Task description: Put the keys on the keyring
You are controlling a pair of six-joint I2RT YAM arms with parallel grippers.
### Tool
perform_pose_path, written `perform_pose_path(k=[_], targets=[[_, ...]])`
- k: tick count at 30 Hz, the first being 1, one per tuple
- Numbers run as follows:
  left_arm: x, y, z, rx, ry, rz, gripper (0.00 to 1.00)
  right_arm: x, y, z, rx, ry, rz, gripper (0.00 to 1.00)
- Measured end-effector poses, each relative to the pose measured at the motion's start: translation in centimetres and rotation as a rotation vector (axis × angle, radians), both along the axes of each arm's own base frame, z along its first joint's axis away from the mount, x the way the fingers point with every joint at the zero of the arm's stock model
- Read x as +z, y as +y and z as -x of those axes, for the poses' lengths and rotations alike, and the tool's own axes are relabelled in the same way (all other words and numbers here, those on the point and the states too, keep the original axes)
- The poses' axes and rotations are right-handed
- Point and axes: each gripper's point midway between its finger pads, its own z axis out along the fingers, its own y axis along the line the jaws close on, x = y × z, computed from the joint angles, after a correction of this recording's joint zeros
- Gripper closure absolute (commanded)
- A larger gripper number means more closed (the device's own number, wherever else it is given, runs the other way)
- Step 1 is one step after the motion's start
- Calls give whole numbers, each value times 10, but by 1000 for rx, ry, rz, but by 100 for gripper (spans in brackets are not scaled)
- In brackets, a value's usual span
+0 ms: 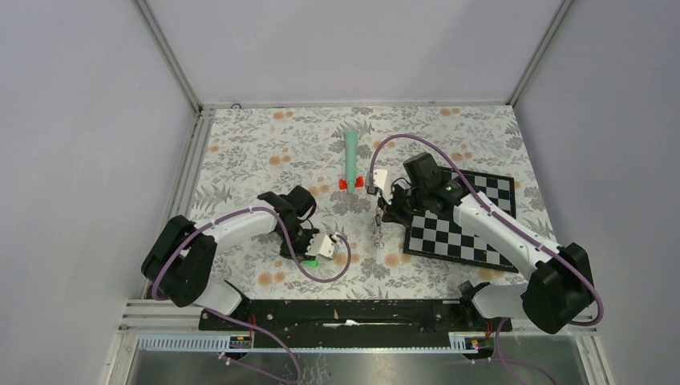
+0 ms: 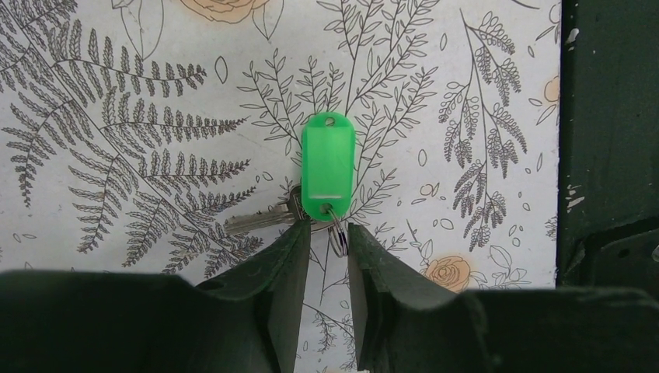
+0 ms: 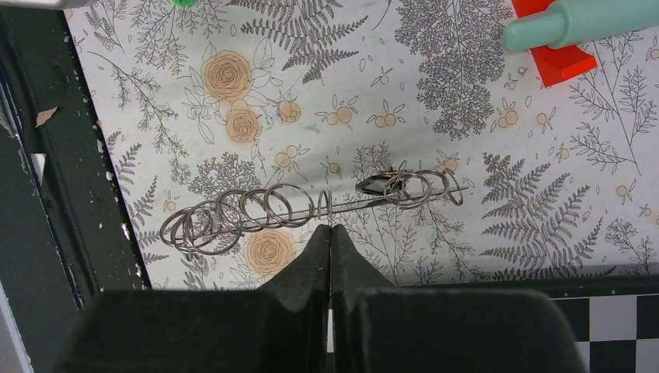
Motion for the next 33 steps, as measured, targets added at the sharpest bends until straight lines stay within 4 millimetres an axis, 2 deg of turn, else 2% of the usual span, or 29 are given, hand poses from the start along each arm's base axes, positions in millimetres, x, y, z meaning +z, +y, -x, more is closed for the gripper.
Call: perform_pose_path(k=[10,20,30,33], targets=[[-1,1,-1,2,-9,-9,80,0,0,0,0,0,0,100],[-4,1,-2,1,-5,-17,82,0,0,0,0,1,0,100],[-6,3,1,14,4,-24,99,0,0,0,-1,0,0,100],[-6,4,1,17,5,-28,100,0,0,0,-2,1,0,100]])
